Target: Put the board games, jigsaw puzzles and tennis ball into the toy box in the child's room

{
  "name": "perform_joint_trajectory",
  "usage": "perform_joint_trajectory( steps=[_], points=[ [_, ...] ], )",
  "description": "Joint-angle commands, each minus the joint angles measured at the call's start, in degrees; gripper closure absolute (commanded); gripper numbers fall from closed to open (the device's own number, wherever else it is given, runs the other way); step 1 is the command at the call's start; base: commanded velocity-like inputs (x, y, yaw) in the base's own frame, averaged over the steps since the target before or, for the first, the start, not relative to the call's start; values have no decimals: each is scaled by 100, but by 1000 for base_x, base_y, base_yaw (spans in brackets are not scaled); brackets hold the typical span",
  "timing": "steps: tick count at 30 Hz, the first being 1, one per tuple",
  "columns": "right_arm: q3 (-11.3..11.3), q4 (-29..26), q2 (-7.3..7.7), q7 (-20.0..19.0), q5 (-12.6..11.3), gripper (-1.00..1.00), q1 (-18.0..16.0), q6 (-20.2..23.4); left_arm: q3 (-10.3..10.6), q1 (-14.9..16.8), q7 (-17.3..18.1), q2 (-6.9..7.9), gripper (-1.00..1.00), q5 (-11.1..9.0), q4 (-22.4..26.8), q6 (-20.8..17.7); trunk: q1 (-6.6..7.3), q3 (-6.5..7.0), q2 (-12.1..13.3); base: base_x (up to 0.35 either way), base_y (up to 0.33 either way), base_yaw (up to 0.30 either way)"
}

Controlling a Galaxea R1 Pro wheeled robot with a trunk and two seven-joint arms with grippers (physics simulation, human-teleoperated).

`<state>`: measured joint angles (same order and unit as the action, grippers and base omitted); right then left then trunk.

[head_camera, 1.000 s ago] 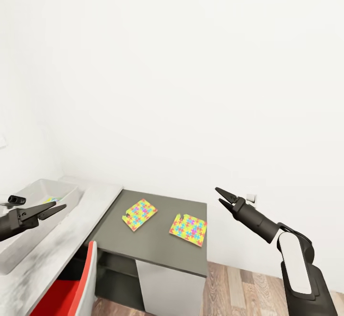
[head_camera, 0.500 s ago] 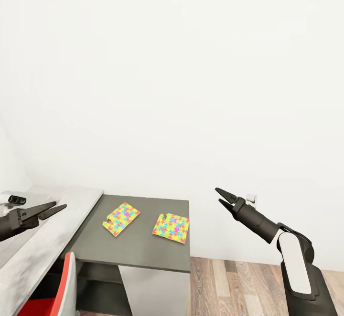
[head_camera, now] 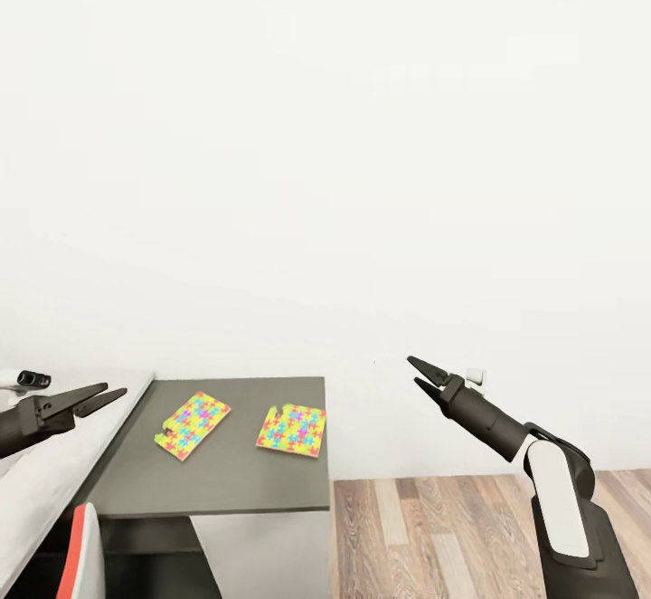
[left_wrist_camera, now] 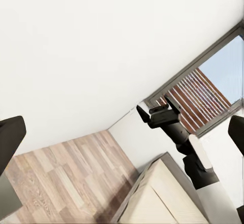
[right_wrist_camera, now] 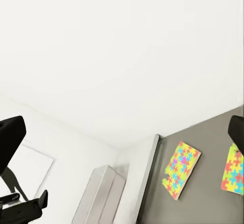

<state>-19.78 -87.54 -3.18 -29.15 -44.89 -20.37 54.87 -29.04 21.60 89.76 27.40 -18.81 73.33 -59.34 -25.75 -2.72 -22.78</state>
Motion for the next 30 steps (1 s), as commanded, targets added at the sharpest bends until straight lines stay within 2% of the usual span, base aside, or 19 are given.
perform_joint_trajectory(
  steps=[1,30],
  points=[
    [-19,0,-7,-33,25,-100,-10,35,-3,2,24,2,-100,6,2,-61,-3,-16,-14,-73,0,-276],
    [-20,8,-7,-15,20,-100,-11,28,11,2,24,-7,-100,29,5,-61,-3,-116,-14,-50,0,-272]
  ],
)
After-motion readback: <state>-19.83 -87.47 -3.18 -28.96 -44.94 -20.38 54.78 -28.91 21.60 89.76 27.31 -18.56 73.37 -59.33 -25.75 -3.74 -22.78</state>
